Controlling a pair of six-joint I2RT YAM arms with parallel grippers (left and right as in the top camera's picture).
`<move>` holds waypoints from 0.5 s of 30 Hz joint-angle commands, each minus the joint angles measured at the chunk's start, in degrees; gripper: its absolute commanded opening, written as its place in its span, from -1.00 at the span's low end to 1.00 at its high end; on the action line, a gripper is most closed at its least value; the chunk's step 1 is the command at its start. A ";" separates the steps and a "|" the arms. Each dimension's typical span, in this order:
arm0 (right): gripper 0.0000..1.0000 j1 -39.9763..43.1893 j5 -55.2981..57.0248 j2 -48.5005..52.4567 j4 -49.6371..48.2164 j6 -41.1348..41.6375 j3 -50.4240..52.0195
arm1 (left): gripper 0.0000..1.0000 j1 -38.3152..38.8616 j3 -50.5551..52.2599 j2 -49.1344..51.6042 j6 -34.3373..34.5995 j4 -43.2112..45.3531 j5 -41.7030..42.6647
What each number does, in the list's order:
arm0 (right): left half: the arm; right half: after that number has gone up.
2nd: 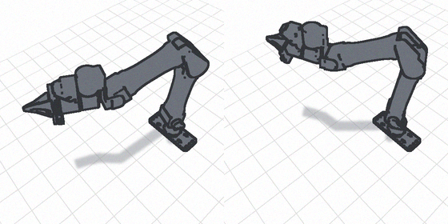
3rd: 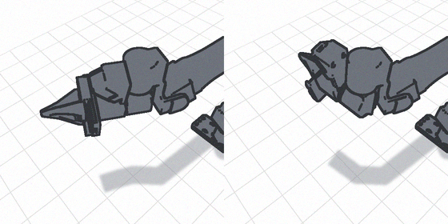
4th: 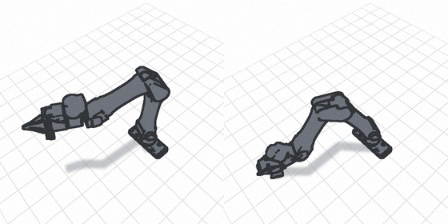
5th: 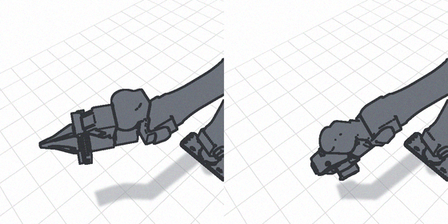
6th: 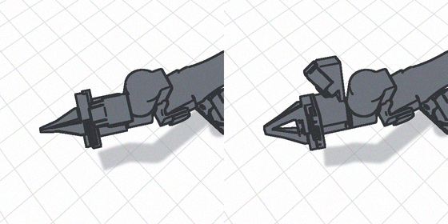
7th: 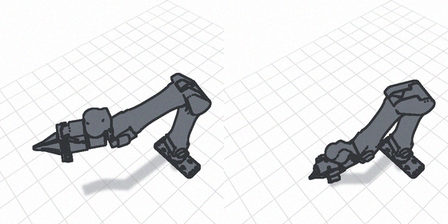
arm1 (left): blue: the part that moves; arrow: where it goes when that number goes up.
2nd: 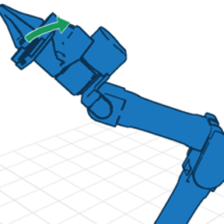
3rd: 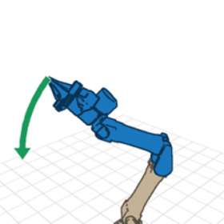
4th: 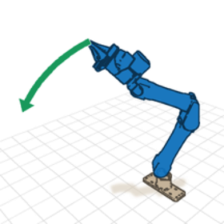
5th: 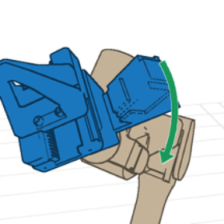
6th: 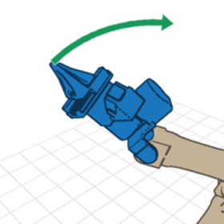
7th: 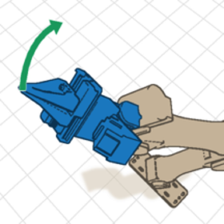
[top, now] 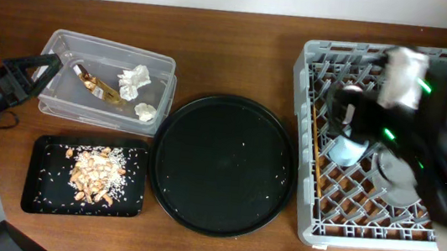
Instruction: Sort waste into correct bins and load items into the dishwasher rack
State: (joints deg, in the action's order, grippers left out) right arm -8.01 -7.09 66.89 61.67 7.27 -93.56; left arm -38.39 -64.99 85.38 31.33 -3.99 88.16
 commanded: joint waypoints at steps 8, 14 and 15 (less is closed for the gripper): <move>0.97 0.07 5.22 -31.43 0.04 -1.01 -0.22 | 0.99 -0.13 -0.09 -0.59 0.28 0.11 1.01; 0.97 0.17 9.29 -43.95 1.97 -0.98 5.42 | 0.99 -0.13 -0.09 -0.59 0.28 0.13 1.01; 0.97 0.20 9.88 -45.55 1.95 -0.98 7.19 | 0.99 -0.13 -0.09 -0.59 0.31 0.13 1.01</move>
State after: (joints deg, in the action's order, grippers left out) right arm -8.01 -1.15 25.34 63.33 6.61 -91.72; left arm -38.39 -64.99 85.38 31.33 -3.99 88.16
